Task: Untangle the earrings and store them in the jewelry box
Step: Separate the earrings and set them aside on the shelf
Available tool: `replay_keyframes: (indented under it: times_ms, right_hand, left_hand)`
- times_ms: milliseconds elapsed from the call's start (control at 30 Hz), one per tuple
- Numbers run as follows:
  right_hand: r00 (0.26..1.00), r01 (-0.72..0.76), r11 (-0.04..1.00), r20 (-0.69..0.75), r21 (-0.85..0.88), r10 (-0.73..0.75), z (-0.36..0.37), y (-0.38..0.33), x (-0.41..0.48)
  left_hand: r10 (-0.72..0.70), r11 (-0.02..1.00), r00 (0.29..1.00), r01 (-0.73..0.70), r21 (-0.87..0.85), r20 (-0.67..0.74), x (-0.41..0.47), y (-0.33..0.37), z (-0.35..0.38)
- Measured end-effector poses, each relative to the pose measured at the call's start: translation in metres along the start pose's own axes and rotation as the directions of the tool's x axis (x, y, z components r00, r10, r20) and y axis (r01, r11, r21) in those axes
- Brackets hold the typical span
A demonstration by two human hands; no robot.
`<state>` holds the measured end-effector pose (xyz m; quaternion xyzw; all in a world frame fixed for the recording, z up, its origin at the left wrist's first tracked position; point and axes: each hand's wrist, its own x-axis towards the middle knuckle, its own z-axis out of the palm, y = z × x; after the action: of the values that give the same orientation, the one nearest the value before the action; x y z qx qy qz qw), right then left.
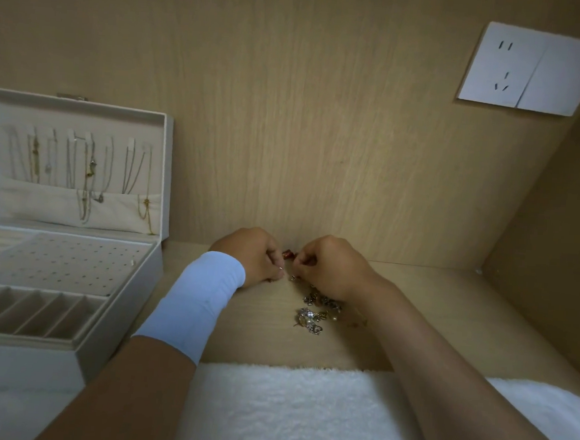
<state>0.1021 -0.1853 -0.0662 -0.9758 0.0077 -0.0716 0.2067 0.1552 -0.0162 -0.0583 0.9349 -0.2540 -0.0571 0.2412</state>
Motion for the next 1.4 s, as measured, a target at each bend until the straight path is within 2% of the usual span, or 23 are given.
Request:
replay_keyframes:
  times_ms: [233, 400, 567, 767, 867, 967, 1033, 1167, 1300, 1400]
  right_hand:
    - [1.0, 0.007, 0.998, 0.001, 0.069, -0.007, -0.005, 0.006, 0.003]
    - [0.995, -0.018, 0.988, 0.096, 0.152, 0.003, -0.025, 0.014, 0.001]
    - [0.993, -0.002, 0.999, 0.121, 0.045, -0.003, -0.011, 0.006, -0.001]
    - [0.998, 0.042, 0.999, 0.044, -0.034, -0.041, -0.001, -0.002, -0.002]
    - [0.998, 0.035, 0.999, 0.044, 0.015, -0.036, 0.003, -0.002, 0.0]
    - [0.998, 0.003, 0.989, 0.066, 0.149, -0.013, -0.003, 0.003, 0.0]
    - [0.999, -0.012, 0.977, 0.034, 0.214, 0.005, -0.018, 0.012, -0.002]
    - [0.999, -0.003, 0.974, -0.048, 0.227, 0.015, -0.055, 0.037, -0.008]
    - [0.995, -0.056, 0.989, 0.085, 0.137, 0.045, -0.065, 0.052, -0.018]
    - [0.975, -0.12, 0.99, 0.199, 0.08, 0.102, -0.067, 0.061, -0.025]
  left_hand:
    - [0.008, 0.999, 1.0, -0.008, -0.032, 0.002, 0.002, -0.002, 0.007]
    - [0.022, 1.0, 0.999, -0.022, -0.018, 0.036, 0.004, -0.009, -0.001]
    - [0.059, 0.998, 0.996, -0.061, 0.035, 0.064, 0.004, -0.007, 0.0]
    - [0.029, 0.995, 0.998, -0.024, 0.096, -0.048, 0.004, -0.006, 0.005]
    - [0.022, 0.992, 0.996, -0.012, 0.126, -0.084, 0.003, -0.005, 0.007]
    - [0.004, 0.993, 0.997, 0.005, 0.121, -0.074, 0.004, -0.004, 0.007]
    - [-0.002, 0.993, 0.996, 0.013, 0.118, -0.093, 0.003, -0.004, 0.004]
    - [0.047, 0.998, 0.985, -0.041, 0.038, -0.167, 0.002, 0.005, -0.005]
    - [0.155, 0.988, 0.986, -0.155, 0.001, -0.062, 0.002, 0.024, 0.008]
    - [0.261, 0.943, 0.965, -0.252, 0.218, -0.011, 0.002, 0.037, 0.028]
